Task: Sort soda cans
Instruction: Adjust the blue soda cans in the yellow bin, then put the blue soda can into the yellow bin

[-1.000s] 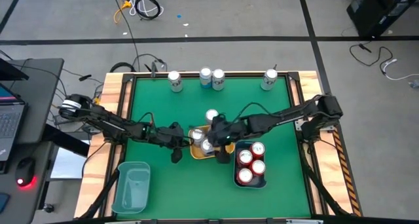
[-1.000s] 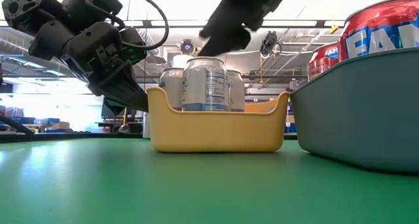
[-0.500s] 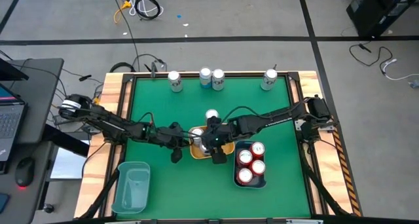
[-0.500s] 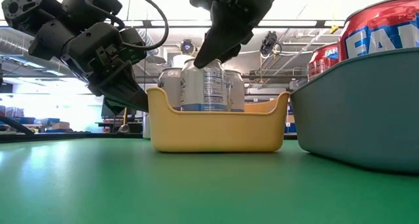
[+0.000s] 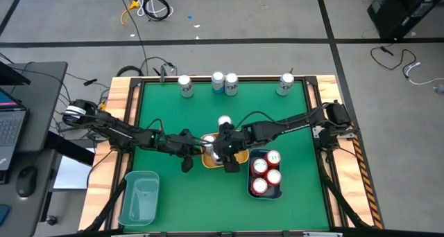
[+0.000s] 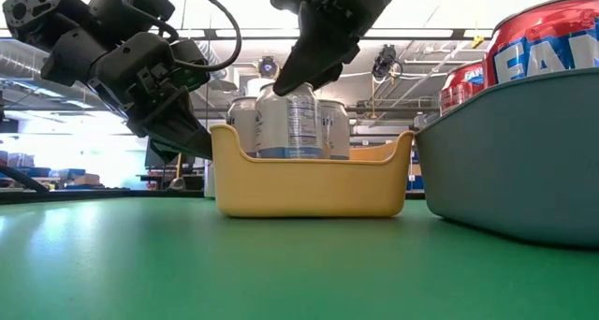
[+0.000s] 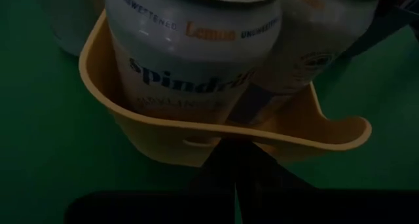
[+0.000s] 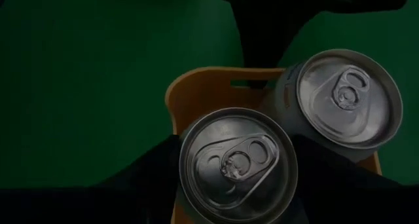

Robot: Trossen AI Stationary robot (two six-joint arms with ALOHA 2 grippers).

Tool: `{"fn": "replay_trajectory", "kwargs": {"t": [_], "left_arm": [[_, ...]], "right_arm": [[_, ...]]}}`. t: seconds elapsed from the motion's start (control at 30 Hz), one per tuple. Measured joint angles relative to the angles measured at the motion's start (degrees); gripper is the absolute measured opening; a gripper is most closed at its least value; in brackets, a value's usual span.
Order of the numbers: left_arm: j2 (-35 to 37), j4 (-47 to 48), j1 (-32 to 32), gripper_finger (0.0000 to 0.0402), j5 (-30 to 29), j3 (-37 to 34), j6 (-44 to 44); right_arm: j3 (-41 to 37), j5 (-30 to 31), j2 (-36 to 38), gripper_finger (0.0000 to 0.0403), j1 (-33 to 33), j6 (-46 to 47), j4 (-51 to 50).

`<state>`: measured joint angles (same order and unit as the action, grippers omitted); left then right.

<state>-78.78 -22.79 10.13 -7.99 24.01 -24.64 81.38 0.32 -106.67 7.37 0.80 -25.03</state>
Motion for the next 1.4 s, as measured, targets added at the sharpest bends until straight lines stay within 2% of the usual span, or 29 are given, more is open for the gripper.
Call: {"fn": "replay_trajectory", "kwargs": {"t": [0.77, 1.03, 1.23, 1.4], "left_arm": [[0.00, 0.16, -0.04, 0.0000, -0.16, 0.00, -0.07], [0.00, 0.07, -0.04, 0.0000, -0.04, 0.00, -0.09], [0.00, 0.00, 0.00, 0.0000, 0.22, 0.00, -1.14], [0.00, 0.04, 0.00, 0.0001, 0.35, 0.00, -1.16]], "right_arm": [[-0.96, 3.01, -0.04, 0.0243, -0.25, 2.80, 1.51], [-1.53, 2.95, 0.04, 0.0297, -0.25, 3.44, 0.82], [2.41, 2.95, -0.09, 0.0341, -0.28, 1.09, -2.65], [6.74, 3.73, -0.06, 0.0350, -0.30, -1.25, -5.57]]}}
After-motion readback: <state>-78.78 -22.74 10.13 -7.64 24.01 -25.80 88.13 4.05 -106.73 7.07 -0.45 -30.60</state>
